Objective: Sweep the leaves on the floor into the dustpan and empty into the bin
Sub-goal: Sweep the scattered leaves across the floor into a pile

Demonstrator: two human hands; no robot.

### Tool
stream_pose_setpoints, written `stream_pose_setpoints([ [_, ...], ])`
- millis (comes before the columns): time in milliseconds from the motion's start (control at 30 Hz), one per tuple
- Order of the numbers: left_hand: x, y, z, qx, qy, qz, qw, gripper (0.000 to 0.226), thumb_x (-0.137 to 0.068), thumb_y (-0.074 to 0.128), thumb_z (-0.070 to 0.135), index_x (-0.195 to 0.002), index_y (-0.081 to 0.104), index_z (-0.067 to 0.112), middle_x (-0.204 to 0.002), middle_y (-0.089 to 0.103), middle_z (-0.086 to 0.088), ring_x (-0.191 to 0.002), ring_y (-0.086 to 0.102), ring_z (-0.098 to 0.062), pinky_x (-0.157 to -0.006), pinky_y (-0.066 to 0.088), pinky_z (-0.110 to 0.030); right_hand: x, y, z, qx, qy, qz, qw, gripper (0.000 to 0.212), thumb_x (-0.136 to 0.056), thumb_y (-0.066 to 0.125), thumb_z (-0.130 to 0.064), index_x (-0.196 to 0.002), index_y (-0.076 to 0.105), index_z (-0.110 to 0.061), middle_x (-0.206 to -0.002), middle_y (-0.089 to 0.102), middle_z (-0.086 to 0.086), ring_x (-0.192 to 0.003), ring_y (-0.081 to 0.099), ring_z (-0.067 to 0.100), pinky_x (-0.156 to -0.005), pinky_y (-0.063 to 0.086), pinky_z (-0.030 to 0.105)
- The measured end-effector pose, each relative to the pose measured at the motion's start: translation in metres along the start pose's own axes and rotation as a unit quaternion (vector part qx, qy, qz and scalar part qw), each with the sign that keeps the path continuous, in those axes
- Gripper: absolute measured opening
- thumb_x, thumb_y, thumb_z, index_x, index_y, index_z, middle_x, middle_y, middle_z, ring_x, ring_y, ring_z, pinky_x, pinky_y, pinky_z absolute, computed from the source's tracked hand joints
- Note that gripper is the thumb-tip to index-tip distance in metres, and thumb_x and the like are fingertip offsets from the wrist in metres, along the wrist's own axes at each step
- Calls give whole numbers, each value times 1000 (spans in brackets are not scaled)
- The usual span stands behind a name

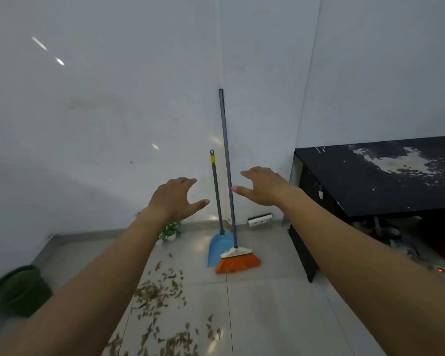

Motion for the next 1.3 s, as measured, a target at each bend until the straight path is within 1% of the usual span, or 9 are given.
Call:
stream_pose_setpoints([
  [200, -4, 17, 15, -5, -9, -25, 1000, 78, -82, 44, 69, -145, 32, 25, -151, 36, 0, -137, 36, -22, -107, 35, -41, 4, 11, 18, -7, 2, -12, 1000, 73, -90, 37, -63, -148, 25, -22, -156, 26, 6, -142, 25, 28, -114, 27, 46],
  [400, -13, 41, 42, 11, -37, -49, 998, 78, -82, 45, 70, -145, 31, 26, -151, 36, 0, -135, 38, -22, -105, 39, -42, 9, 29, 58, -12, -3, -32, 999, 72, -90, 38, -62, -148, 25, -21, -156, 27, 7, -142, 26, 28, -112, 27, 45],
  [600, -44, 72, 53, 32, -63, -79, 994, 81, -80, 44, 73, -146, 29, 27, -151, 35, -1, -135, 38, -23, -105, 39, -44, -18, 39, 100, -25, 1, -56, 998, 73, -90, 37, -63, -148, 25, -21, -156, 25, 7, -142, 26, 28, -111, 27, 44],
  [767, -100, 100, 42, 70, -88, -73, 991, 80, -80, 46, 71, -145, 30, 27, -149, 38, -4, -132, 42, -25, -103, 41, -43, -78, 47, 124, -45, -5, -64, 997, 74, -89, 39, -63, -149, 24, -21, -157, 24, 6, -142, 25, 27, -113, 26, 44],
  [933, -174, 134, 16, 126, -112, -80, 983, 80, -80, 47, 71, -144, 32, 27, -147, 40, -4, -130, 45, -23, -104, 42, -42, -168, 55, 144, -61, -8, -75, 995, 74, -89, 41, -63, -148, 25, -21, -157, 24, 5, -142, 26, 26, -115, 26, 45],
  [1067, -233, 160, -2, 160, -126, -109, 973, 79, -80, 49, 69, -144, 33, 25, -146, 42, -3, -132, 43, -21, -106, 39, -38, -242, 59, 159, -91, 7, -89, 992, 74, -88, 42, -63, -147, 26, -21, -156, 26, 5, -141, 28, 24, -114, 27, 43],
  [1200, -291, 183, -21, 181, -146, -145, 962, 82, -78, 48, 72, -144, 32, 27, -147, 41, -1, -133, 41, -20, -108, 38, -40, -308, 57, 174, -147, 23, -77, 986, 74, -88, 43, -63, -147, 28, -21, -155, 28, 5, -140, 29, 22, -115, 27, 43],
  [1300, -334, 197, -28, 204, -160, -150, 954, 83, -78, 49, 72, -145, 31, 26, -147, 41, -1, -134, 40, -18, -109, 36, -39, -356, 54, 185, -168, 20, -69, 983, 72, -89, 44, -61, -146, 29, -21, -155, 29, 5, -140, 30, 21, -115, 26, 41],
])
Point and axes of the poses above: each hand's wrist, its own x-axis away from the middle knuckle, its own y-axis out of the palm, z = x × y, the point moved 1 cm from there along -x, towards the middle knuckle
